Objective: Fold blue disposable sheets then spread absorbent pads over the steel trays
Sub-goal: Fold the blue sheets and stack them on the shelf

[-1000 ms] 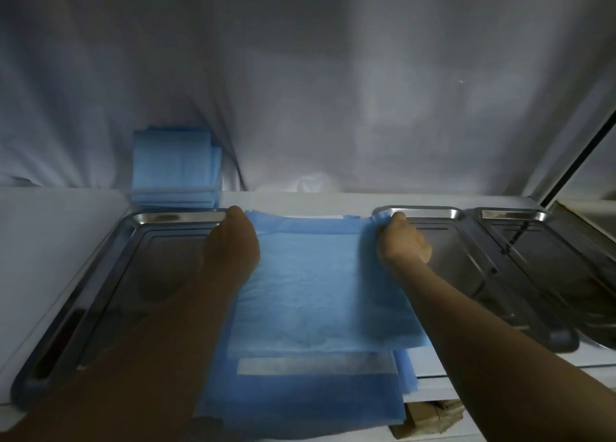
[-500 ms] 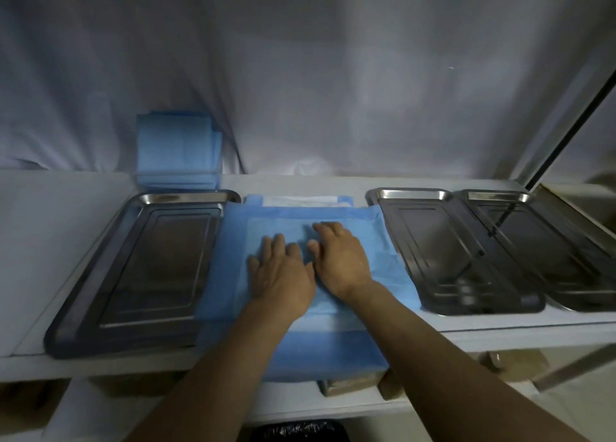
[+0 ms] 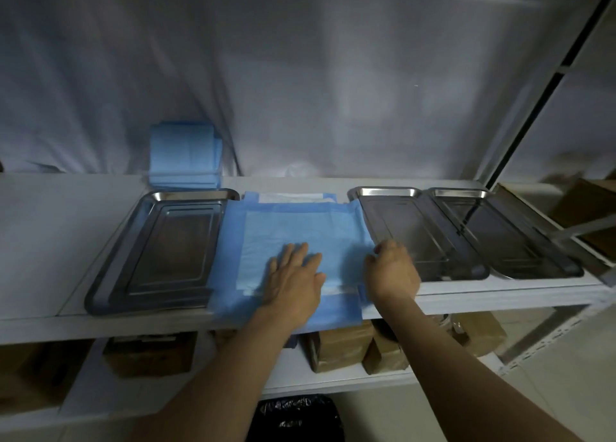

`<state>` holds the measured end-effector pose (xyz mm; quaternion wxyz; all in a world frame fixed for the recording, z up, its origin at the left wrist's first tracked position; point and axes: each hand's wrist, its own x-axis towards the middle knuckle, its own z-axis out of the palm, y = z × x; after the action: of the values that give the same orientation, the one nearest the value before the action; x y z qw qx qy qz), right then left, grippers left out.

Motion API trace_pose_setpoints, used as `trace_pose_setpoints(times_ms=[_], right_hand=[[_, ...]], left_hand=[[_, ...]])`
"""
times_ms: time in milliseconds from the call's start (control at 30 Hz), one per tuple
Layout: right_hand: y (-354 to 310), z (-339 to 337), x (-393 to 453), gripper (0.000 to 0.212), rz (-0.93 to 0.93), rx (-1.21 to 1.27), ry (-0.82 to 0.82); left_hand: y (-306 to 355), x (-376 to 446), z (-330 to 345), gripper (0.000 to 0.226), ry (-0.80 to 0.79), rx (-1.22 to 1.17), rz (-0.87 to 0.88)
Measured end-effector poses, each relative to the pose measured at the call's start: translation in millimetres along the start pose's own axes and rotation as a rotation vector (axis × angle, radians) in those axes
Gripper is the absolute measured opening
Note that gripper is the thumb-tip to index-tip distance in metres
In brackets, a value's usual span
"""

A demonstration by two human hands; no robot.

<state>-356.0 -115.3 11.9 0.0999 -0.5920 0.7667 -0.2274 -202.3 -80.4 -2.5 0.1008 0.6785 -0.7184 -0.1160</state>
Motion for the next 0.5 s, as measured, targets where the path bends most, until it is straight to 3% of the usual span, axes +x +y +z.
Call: trace_pose_setpoints(times_ms=[100,267,500], right_hand=[[13.6,-5.7,-11.5,0.037,0.222,0.012,-0.004],[22.7,-9.5,-22.5,0.058,0.285,-0.030,-0.154],[18.3,-4.5,-5.4,0.041,0.427,0.423,-0.181]], left_hand=[[10.1,-8.3,10.1,0.051,-0.015,0.052,0.005],[11.7,-14.0,10.6,0.052,-0.040,0.098,-0.036],[13.3,-15.0,8.8,0.050,-0.076,0.027,-0.039]])
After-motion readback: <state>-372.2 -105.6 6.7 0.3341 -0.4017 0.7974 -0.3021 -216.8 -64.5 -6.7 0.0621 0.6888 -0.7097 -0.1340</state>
